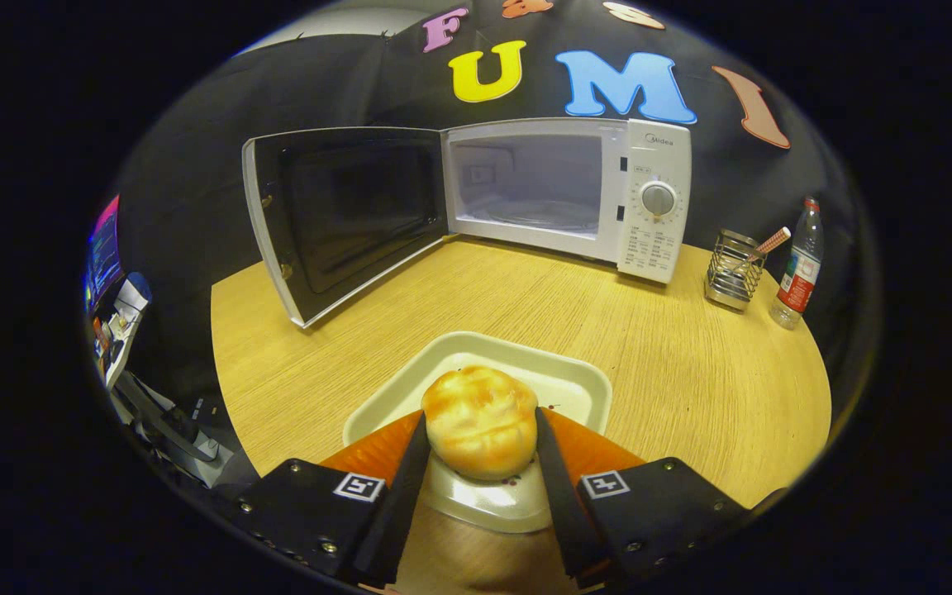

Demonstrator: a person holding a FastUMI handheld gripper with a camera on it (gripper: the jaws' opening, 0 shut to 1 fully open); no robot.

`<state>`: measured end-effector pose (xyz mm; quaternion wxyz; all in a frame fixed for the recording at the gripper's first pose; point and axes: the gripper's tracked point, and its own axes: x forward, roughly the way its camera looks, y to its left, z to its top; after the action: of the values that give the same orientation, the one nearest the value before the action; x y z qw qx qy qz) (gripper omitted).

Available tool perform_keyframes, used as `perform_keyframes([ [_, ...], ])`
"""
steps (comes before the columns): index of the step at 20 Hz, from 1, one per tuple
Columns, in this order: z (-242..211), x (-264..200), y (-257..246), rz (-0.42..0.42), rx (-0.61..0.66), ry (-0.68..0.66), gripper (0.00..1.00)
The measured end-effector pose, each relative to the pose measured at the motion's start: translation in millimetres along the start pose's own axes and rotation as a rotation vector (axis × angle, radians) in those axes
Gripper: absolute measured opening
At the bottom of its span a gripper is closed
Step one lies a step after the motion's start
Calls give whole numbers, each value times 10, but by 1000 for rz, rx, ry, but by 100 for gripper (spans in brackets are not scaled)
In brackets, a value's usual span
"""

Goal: Open the microwave, put the food inside, and close the microwave door.

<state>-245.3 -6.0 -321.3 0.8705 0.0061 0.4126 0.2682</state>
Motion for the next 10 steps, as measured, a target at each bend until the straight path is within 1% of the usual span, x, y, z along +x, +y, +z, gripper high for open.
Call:
perform_keyframes([
  [4, 313, -54, 80, 31, 98, -61, 71],
  [6, 505, -53, 129, 37, 108, -97, 71],
  [10, 886, 108, 222, 46, 141, -157, 71],
])
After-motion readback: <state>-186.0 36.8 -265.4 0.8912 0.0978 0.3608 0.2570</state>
